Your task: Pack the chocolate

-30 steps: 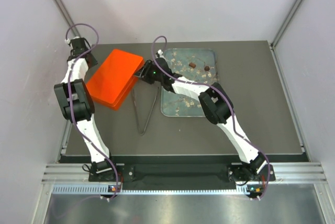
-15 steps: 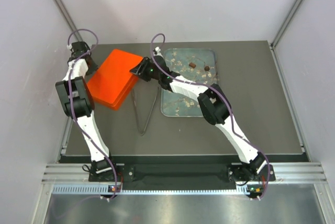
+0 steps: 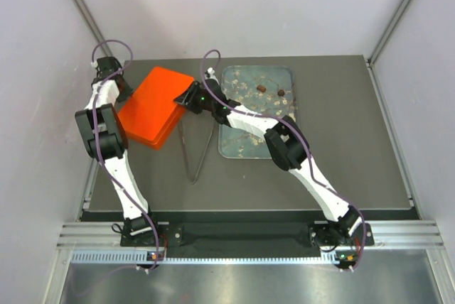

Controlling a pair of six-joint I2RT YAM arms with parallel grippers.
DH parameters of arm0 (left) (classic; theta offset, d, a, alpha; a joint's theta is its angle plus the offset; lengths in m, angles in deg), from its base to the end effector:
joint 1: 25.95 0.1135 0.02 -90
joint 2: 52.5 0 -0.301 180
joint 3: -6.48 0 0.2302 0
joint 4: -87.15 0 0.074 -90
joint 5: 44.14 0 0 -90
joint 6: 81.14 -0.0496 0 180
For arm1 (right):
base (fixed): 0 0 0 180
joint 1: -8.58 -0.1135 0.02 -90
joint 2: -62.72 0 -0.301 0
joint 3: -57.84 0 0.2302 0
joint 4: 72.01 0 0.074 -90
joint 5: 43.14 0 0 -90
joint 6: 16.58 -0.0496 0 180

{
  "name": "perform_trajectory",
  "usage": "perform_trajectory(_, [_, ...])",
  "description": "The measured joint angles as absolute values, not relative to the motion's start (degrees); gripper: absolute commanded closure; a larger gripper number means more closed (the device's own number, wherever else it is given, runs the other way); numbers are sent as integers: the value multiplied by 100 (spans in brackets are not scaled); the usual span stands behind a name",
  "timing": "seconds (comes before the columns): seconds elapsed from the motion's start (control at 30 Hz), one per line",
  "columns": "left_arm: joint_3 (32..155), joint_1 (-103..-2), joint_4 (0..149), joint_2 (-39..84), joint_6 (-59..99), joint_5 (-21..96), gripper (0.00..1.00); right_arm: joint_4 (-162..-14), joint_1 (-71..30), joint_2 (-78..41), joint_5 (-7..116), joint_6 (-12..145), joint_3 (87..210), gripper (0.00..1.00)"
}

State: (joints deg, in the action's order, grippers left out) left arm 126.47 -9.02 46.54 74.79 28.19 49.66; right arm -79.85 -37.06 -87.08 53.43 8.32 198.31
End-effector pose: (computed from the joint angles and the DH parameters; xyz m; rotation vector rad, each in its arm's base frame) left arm 0.4903 0.1527 0.2321 -0.7776 2.2763 0.0604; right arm 0.4330 0.4509 0.1912 0.2716 2.1184 1.3648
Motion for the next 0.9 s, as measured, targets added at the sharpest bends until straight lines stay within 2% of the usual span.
perform_trajectory(0.9, [12031,-771,5599,7369,3000,4782,74,-8335,-3717,-9143,5273,511,20469,64])
